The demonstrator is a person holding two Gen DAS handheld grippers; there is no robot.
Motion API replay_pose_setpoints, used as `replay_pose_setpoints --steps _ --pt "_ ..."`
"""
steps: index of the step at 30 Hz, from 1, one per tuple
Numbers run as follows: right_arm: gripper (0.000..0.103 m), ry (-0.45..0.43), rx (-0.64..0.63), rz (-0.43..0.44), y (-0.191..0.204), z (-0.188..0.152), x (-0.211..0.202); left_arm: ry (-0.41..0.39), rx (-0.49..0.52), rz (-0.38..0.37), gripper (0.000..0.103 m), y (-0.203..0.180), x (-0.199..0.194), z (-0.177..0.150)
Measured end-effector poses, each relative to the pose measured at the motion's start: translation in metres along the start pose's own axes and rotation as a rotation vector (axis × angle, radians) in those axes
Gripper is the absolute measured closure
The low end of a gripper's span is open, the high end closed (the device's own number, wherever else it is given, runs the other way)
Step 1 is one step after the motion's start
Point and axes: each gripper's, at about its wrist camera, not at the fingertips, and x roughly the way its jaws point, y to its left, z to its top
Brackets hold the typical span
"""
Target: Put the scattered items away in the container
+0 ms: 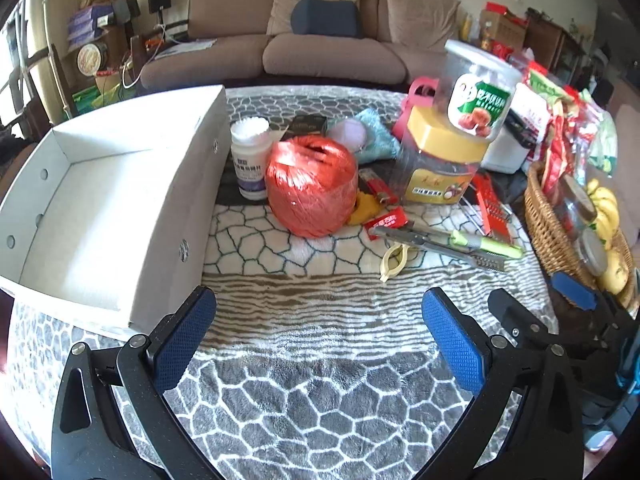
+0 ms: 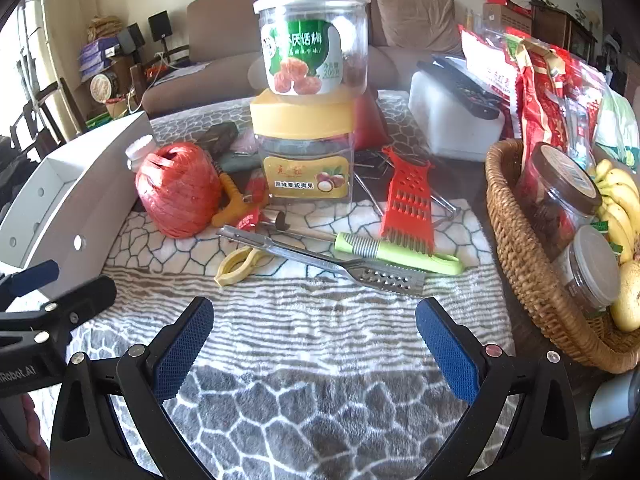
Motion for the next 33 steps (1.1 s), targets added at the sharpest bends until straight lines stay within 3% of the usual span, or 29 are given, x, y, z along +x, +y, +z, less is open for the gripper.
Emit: replay_pose_setpoints --steps 17,33 --pt "0.000 -0.062 -0.074 0.011 0.042 0.003 -0.108 -0.107 -0.046 0.029 0.000 0.040 -0.117 -0.009" --pt "0.000 -0.118 -0.082 0.118 0.102 -0.007 -0.162 -0.182 -0.074 0.076 0.000 0.103 -0.186 -0.029"
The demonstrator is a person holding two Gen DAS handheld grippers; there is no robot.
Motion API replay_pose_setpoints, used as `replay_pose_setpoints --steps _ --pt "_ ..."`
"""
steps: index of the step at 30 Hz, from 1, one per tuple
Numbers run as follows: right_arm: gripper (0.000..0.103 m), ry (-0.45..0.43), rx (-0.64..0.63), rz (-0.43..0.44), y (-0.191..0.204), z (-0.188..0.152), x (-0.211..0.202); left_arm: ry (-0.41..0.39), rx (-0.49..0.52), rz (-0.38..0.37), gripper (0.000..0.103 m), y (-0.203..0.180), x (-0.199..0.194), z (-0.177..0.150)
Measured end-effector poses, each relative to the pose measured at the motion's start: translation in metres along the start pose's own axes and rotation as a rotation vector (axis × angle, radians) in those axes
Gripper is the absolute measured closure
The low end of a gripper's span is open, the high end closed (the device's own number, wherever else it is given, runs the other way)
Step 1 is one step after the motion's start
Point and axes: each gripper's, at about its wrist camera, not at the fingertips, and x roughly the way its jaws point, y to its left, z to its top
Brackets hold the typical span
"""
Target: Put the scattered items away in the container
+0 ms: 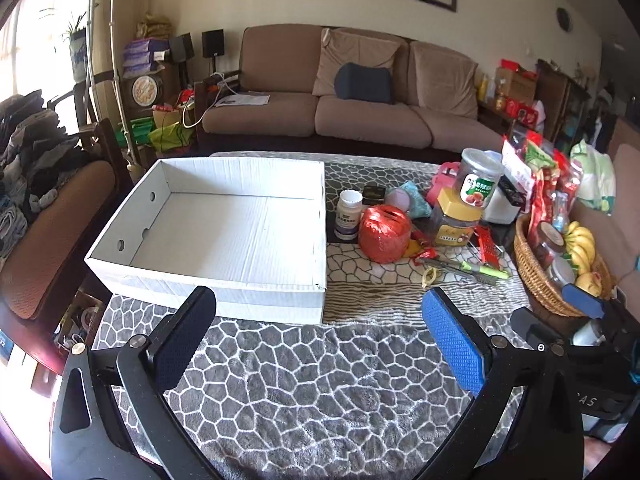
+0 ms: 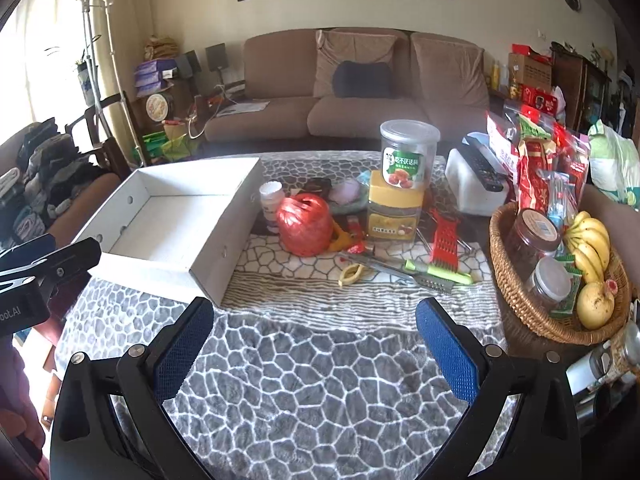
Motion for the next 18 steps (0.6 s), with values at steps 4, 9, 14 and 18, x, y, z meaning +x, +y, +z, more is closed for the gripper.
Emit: replay_pose_setpoints --steps 4,9,14,18 --pt "0.000 -0.006 -0.010 0.027 0.010 0.000 -0.003 -0.008 -0.016 0.000 0.000 0.008 -0.003 -0.001" --pt "0.000 -0.015 -0.018 0.039 0.015 0.001 -0.004 0.021 -0.027 -0.018 0.000 0.009 0.008 -0.003" --pt "0.000 -0.008 0.009 0.017 -0.008 0.002 0.000 0.037 -0.009 -0.036 0.000 -0.008 0.022 -0.003" --pt "0.000 0.003 0.035 -0.001 -0.034 0.003 0.004 0.047 0.028 -0.057 0.000 -0.033 0.036 0.001"
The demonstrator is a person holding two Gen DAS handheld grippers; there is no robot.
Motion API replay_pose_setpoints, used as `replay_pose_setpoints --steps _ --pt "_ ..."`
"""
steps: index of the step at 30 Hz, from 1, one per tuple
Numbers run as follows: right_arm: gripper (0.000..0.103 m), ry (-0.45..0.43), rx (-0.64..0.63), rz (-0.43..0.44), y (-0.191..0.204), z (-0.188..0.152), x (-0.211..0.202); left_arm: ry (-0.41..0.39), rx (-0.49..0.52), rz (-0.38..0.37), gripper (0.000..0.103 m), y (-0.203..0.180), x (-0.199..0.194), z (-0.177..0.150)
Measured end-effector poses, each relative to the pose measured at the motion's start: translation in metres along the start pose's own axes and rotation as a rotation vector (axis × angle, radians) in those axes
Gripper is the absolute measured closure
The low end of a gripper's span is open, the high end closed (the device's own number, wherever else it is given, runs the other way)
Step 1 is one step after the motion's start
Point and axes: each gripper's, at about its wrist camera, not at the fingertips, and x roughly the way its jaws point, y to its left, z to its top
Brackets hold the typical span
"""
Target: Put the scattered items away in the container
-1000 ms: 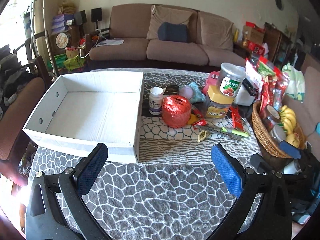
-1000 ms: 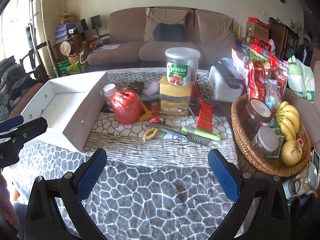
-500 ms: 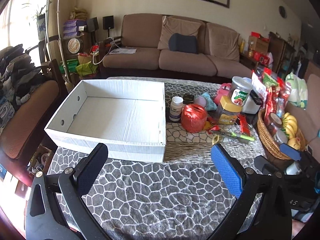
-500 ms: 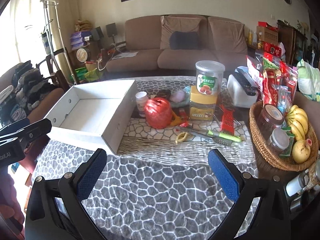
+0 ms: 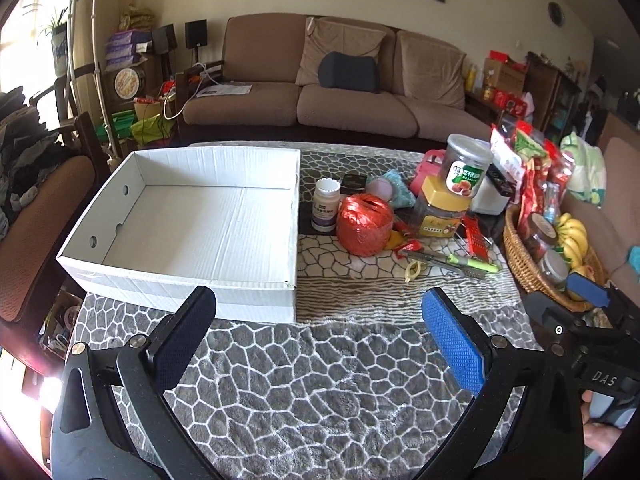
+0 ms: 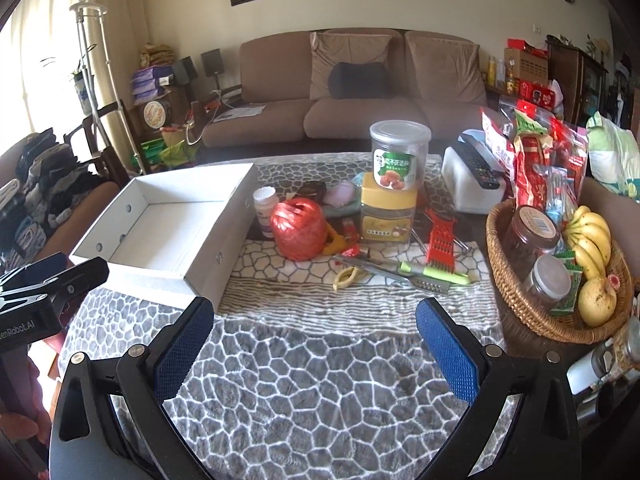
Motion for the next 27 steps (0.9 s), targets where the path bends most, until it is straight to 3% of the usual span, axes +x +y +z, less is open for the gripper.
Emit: replay_pose_setpoints --steps 9,18,22,27 --pt "0.000 -0.005 0.065 -0.041 -0.061 0.002 0.013 -0.002 0.076 -0.069 0.000 -0.068 0.049 0.037" --pt "0.000 -0.038 0.068 -0.099 -0.094 -0.022 0.053 -0.009 0.179 -0.149 0.000 -0.149 0.141 0.091" --pt "0.000 -0.033 0.096 -0.086 -0.109 -0.022 0.070 -0.021 0.245 -0.146 0.000 -0.181 0.176 0.102" --pt "0.000 -0.021 0.150 -0.021 -0.121 -0.025 0.078 -0.028 0.219 -0.176 0.000 -0.193 0.210 0.112"
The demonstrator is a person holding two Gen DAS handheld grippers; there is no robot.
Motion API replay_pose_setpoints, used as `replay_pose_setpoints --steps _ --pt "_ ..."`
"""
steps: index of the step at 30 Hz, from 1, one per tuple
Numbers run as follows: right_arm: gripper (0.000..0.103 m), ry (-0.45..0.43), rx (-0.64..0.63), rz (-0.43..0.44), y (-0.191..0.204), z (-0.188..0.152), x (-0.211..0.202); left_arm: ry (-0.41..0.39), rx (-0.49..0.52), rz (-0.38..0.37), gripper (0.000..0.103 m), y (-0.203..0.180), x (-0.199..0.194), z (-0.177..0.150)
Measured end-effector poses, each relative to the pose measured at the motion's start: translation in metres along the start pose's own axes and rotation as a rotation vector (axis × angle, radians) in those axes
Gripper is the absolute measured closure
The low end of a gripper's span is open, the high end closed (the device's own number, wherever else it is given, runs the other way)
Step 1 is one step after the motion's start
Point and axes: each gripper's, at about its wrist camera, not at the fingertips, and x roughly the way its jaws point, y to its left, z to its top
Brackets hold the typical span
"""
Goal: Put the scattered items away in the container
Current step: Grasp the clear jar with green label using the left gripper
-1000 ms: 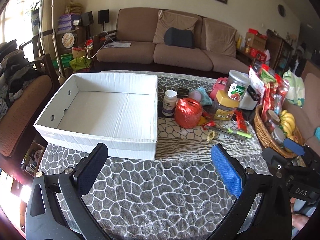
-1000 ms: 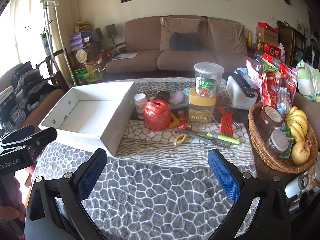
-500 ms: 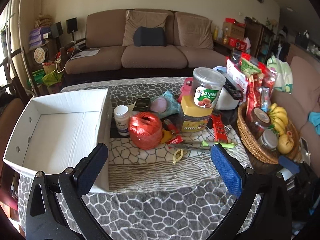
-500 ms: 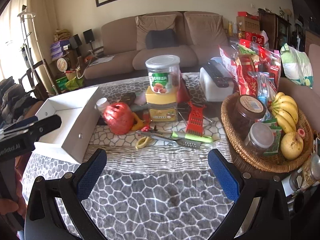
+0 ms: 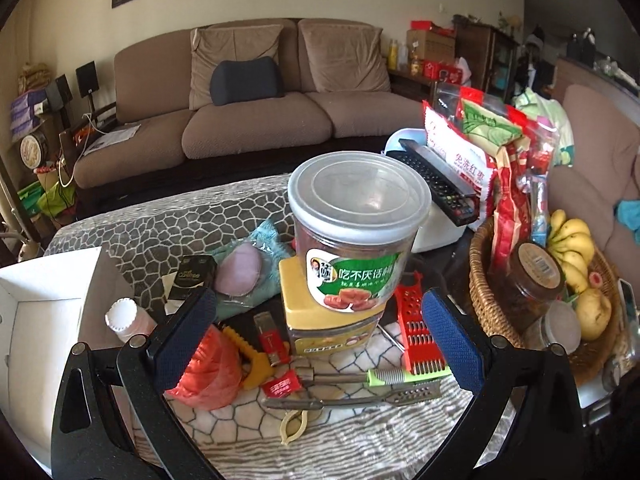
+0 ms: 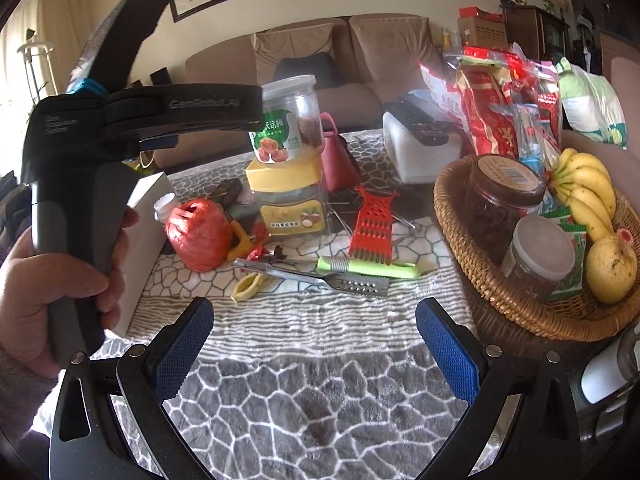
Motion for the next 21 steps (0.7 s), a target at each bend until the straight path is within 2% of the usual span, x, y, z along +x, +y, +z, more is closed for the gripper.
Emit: replay_pose_setpoints --steps 6,8,13,16,17,19,21 --pt "0.000 -0.002 -0.069 0.013 0.011 0.000 0.000 -0.026 -0.003 -0.018 0.000 -0.005 0.029 0.009" --pt "0.000 0.010 -0.098 0.014 0.015 -0.001 0.002 -0.027 0.016 -0.001 0.000 -0.010 0.038 0.013" --pt "0.000 0.029 -0.097 0.058 0.014 -0.005 0.005 -0.032 0.045 0.008 0.000 -0.021 0.058 0.022" --pt "0.000 0.046 -0.105 0.056 0.013 -0.006 0.010 -0.041 0.039 -0.024 0.000 -0.023 0.063 0.026" --pt "0.000 0.051 -0.105 0.057 0.012 -0.006 0.011 -0.058 0.031 -0.046 0.001 -0.022 0.060 0.026" --pt "0.000 0.059 -0.098 0.056 0.009 -0.007 0.014 -0.078 0.020 -0.057 0.020 -0.019 0.055 0.029" --pt "0.000 0.071 -0.086 0.053 0.005 -0.007 0.016 -0.065 0.012 -0.079 0.020 -0.016 0.053 0.033"
